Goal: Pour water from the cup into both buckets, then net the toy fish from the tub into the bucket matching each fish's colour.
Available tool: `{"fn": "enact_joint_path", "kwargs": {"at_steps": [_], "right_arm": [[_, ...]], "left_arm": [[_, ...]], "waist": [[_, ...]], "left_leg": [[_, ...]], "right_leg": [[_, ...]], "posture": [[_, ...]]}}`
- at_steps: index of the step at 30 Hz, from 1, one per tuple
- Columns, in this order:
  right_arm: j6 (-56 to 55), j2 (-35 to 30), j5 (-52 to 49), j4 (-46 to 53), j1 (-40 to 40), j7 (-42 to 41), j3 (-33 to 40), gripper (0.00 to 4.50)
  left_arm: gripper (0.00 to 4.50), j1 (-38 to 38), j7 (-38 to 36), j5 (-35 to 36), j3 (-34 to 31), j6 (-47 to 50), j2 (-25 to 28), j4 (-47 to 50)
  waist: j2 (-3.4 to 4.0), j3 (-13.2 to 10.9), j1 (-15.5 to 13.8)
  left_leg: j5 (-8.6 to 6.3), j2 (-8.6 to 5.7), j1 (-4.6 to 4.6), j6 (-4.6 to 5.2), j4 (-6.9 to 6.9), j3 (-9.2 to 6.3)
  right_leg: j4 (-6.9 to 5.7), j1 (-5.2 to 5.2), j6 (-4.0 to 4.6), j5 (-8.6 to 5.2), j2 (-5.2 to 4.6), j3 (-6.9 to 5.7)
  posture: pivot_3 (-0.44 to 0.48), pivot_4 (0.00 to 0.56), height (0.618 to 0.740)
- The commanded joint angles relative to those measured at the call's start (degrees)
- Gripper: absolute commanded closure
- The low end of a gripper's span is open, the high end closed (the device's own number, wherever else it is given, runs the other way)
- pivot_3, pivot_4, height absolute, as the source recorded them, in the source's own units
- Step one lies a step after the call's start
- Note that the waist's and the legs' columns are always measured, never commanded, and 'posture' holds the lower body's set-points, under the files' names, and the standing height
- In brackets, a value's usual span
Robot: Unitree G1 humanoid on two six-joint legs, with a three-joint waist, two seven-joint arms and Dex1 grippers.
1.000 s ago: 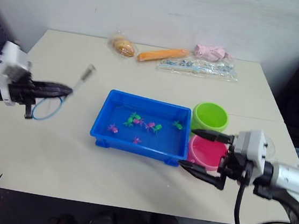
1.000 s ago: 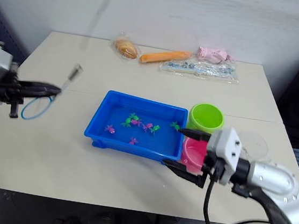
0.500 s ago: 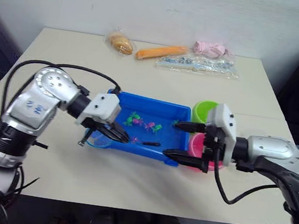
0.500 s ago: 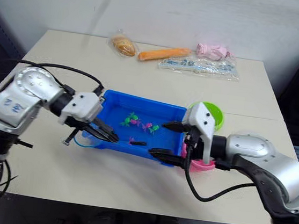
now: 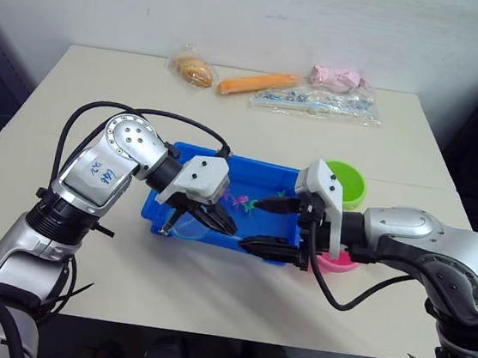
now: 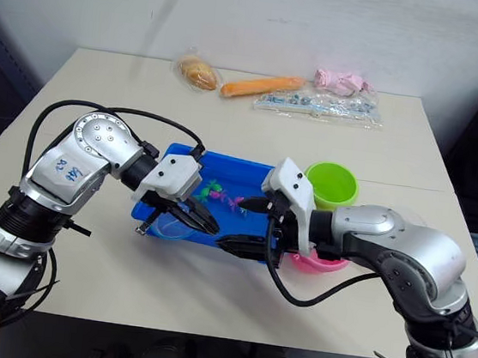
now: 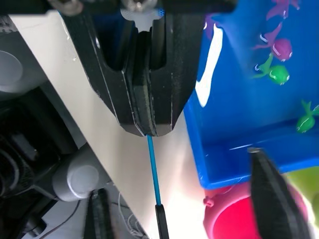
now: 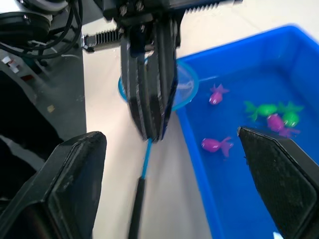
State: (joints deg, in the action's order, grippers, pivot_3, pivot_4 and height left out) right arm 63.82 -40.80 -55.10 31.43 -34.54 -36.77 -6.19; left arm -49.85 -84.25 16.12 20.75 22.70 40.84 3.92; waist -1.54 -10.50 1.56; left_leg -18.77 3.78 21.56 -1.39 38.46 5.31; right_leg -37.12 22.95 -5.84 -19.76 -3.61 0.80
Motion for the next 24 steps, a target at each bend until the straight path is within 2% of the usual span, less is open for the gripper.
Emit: {"fn": "enact_joint_path", "kwargs": {"at_steps": [1,16,19,24], "right_arm": [[2.52,0.06,-2.37,1.06,-1.16,1.18,2.13,0.00],[3.81,1.21,-3.60,0.74,0.67,2.62,4.39,0.00],[3.83,1.28,-3.72,0.64,1.18,2.94,4.61,0.91],[3.69,1.39,-4.12,0.58,1.55,3.18,4.75,3.49]], "left_arm": [[4.47,-0.96,0.41,-0.50,-0.99,-0.06,-0.20,1.05],[4.47,0.31,0.49,-0.46,-3.01,-1.18,0.81,-0.01],[4.50,0.44,0.40,-0.11,-3.38,-1.04,0.53,0.00],[4.50,0.32,0.70,0.74,-3.80,0.31,-0.13,0.52]], "waist": [[0.00,0.00,-0.01],[0.00,0.00,-0.02],[0.00,0.00,-0.03],[0.00,0.00,0.01]], "left_leg": [[0.00,0.00,0.00,0.00,0.00,0.00],[0.00,-0.02,0.00,0.00,0.01,0.00],[0.00,-0.02,0.01,0.00,0.02,0.00],[0.00,-0.02,0.02,0.01,0.03,0.00]], "right_leg": [[-0.01,0.00,0.00,0.00,-0.01,0.00],[0.00,0.00,0.00,0.00,0.01,0.00],[0.00,0.00,0.00,0.00,0.00,0.00],[0.00,0.00,-0.01,0.00,0.01,0.00]], "posture": [[0.000,0.150,0.740],[0.000,0.150,0.740],[0.000,0.150,0.740],[0.000,0.150,0.740]]}}
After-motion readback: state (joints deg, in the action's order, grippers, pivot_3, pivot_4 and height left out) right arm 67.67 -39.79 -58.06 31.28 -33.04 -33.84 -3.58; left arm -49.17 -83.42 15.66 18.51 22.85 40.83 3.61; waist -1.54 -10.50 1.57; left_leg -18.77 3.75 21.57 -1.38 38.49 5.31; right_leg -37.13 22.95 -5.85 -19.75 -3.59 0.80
